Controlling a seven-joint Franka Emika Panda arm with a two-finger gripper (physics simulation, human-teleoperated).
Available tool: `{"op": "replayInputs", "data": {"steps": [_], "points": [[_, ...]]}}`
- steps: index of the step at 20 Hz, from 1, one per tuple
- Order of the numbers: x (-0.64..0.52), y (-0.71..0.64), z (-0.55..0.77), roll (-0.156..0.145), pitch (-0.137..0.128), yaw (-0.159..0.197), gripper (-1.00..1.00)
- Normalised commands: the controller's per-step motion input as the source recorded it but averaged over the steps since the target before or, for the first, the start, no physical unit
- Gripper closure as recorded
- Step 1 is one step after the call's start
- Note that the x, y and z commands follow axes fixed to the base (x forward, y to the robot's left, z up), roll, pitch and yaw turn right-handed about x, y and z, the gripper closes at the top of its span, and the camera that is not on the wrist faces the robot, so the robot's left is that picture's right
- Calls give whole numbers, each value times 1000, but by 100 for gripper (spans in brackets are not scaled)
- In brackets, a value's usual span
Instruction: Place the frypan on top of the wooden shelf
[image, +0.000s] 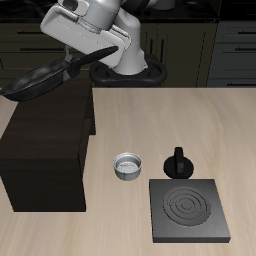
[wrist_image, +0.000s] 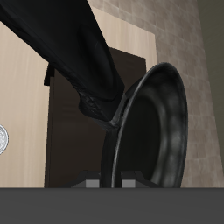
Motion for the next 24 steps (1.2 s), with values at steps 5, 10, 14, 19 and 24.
{"op": "replayInputs", "data": {"steps": [5,10,14,19,24], "points": [[129,-56,-234,-11,45,15,100],[137,-91,-278,-4,67,47,100],[184,-111,-501,-4,101,18,100],[86,-9,-311,-7,80,21,-100],[-289,391,23,117,41,-20,-100]]}}
